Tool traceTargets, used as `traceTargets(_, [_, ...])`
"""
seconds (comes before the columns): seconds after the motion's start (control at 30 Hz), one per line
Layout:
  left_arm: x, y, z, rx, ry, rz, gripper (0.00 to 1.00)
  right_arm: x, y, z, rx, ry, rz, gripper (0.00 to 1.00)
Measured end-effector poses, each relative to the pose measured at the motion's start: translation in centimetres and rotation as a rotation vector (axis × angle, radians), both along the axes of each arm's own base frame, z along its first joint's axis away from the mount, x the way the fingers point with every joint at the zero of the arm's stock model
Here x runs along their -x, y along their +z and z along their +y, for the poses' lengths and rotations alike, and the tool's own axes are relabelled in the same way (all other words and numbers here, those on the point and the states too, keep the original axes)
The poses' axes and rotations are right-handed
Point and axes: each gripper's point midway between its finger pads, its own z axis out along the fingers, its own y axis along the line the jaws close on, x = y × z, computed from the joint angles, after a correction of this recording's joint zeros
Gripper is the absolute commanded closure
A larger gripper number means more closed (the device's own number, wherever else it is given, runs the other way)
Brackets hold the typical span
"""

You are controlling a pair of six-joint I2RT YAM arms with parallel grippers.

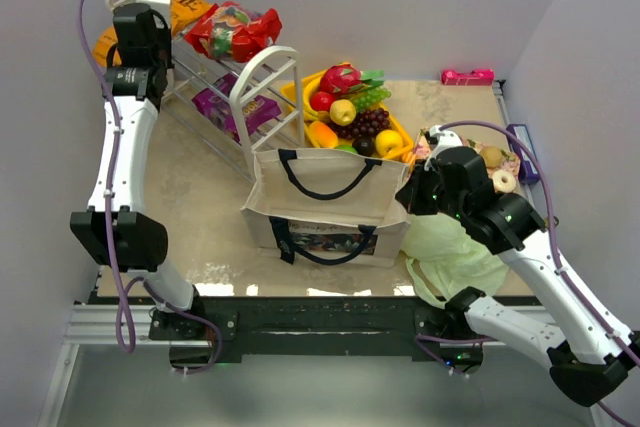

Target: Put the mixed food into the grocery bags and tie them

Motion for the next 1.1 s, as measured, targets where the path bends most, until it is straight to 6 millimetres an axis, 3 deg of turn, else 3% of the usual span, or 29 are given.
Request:
traceTargets(0.13, [-0.1,-1.2,0.8,-0.011,0.035,0.014,1.0,0.1,-0.2,-0.1,0.005,0.0,0.007,1.0])
traceTargets(0.37, [0.5,-0.1,3.5,0.037,0.109,-0.052,1.0,0.2,-0.2,-0.1,0.005,0.0,0.008,1.0])
traceTargets(0.5, [2.9,1.2,5.4,0.103,0.159,-0.121,1.0,0.2,-0.2,-0.1,0.005,0.0,0.008,1.0])
traceTargets(0.67, [7.3,5.8,6.9,0.166,0.207,-0.269,1.0,0.2,-0.2,-0.1,0.005,0.001,0.008,1.0])
traceTargets(0.87, [12.5,11.4,5.5,0.187,0.174,-0.449,1.0,0.2,-0.2,0.0,0.0,0.007,0.009,1.0])
traceTargets(1.1, [15.5,13.4,3.0,0.225,0.077,-0.519,1.0,0.1,-0.3,0.4,-0.005,0.019,0.016,1.0])
